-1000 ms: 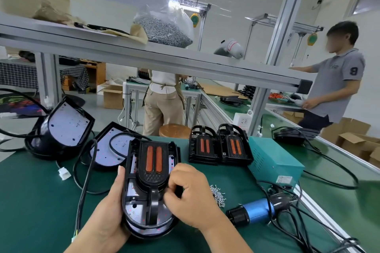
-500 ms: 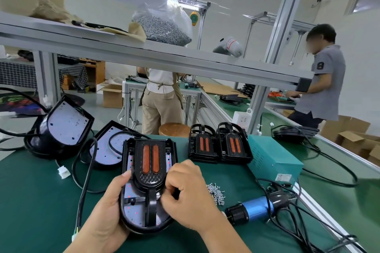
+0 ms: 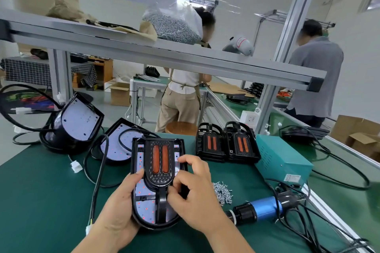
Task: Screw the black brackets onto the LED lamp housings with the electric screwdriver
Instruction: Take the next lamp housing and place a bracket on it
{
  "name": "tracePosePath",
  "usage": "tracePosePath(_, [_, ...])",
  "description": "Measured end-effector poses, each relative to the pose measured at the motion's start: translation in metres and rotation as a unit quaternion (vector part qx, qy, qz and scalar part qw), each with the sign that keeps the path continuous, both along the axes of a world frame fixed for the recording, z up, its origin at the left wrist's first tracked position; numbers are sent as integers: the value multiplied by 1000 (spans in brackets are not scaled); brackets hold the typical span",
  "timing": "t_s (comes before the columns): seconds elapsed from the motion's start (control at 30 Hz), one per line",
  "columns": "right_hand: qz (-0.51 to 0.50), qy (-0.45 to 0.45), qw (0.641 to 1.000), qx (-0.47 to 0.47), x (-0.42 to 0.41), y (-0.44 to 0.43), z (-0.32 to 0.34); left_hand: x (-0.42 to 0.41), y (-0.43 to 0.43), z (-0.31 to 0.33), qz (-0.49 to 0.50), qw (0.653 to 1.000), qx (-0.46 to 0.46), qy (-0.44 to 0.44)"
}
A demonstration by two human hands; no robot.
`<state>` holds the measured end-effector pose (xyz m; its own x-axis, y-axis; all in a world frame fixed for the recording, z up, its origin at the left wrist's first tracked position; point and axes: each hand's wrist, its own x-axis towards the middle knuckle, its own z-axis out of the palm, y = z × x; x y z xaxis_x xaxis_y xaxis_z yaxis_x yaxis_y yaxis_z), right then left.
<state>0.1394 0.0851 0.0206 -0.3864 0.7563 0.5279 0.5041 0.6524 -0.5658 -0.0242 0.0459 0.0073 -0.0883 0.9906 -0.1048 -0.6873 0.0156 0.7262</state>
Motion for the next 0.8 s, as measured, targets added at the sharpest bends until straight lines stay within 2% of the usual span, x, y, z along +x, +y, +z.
tracePosePath(0.17, [-47,146,988,-30,-9,-4,5,0,1,-2,-6,1000,-3,9])
tracePosePath(0.3, [-109,170,963,-176,-16,-5,6,0,3,-2,-6,1000,5,-4])
tracePosePath(0.5, [-57,348,869,-346,-32,-11,7,1,5,-2,-35,999,1,-17])
tracePosePath(0.63, [-61,366,858,-355,-32,-15,7,0,8,-8,-29,1000,5,8])
tracePosePath(0.8, [-77,357,871,-329,-32,-13,5,1,10,-9,1,998,17,58])
